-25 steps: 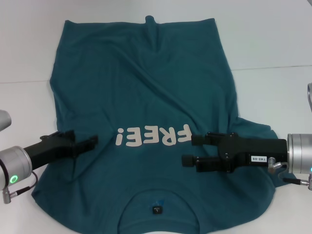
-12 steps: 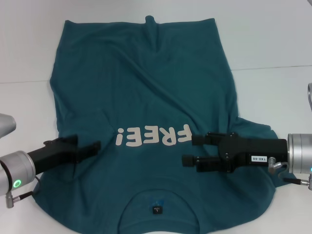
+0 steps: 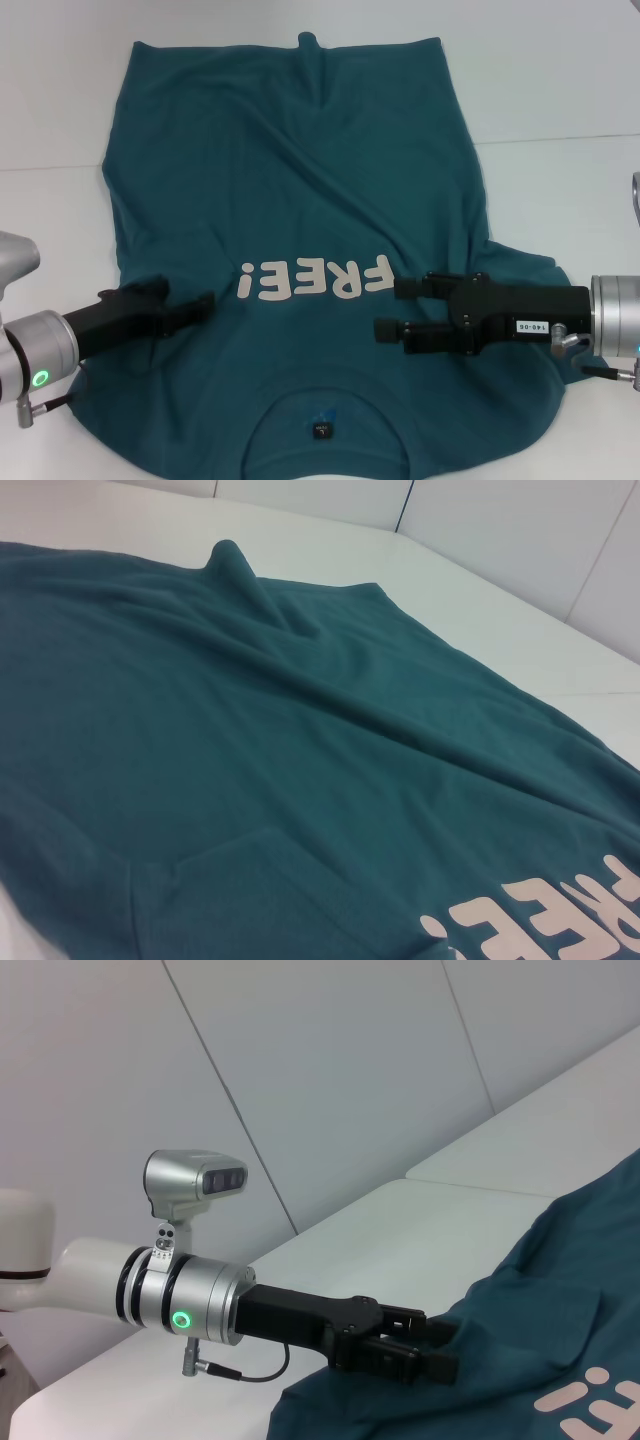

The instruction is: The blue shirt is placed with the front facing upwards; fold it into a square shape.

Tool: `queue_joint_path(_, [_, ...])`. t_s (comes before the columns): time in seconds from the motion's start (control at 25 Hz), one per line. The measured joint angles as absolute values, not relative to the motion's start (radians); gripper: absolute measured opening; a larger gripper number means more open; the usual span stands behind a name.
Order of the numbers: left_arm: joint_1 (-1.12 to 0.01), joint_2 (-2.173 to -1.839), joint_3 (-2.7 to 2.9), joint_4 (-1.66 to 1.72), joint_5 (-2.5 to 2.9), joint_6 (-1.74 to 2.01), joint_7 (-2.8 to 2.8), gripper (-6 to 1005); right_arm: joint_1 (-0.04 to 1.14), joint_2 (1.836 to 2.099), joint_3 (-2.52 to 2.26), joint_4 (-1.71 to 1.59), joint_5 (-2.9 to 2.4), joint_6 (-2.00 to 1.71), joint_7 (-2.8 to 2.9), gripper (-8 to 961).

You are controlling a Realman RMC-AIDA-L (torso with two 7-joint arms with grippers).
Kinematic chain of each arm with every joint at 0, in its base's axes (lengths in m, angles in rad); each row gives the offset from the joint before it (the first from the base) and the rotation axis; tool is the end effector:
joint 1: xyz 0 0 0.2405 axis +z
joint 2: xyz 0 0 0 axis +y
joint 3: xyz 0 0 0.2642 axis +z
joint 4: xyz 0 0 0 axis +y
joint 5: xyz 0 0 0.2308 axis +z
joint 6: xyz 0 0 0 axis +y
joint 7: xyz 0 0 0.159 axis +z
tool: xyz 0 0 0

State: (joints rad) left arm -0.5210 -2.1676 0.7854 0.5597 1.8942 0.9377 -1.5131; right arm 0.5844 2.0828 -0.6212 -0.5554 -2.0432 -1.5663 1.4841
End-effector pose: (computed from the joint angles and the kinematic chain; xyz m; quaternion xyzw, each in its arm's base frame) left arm -0.3169 0.3934 -0.0653 -0.8512 -0.3869 -0.1827 0.3039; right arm 0.2664 0.3565 -0.0329 -0.9171 0.2843 0.2659 0.0867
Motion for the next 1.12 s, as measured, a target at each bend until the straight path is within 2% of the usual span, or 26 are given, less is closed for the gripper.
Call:
queue_joint_path(0.64, [-0.518,-2.166,0.783,0.578,1.912,0.913,-1.538,703,0.584,2.083,-0.621,-0.555,-2.042,-1.571,1.482,915])
queue_joint_path(0.84, [-0.521,-2.166,0.785,0.58,1.915,0.912,-1.539,475,0.584,2.083,-0.621,-0.557,-2.04,-1.569,1.482,914])
queue_joint_path(1.12, [-0.525,-2.165,0.785,0.578,1.916,0.906,-1.539,214,0.583,2.083,-0.621,-0.557,-2.03,-1.566,1.482,914])
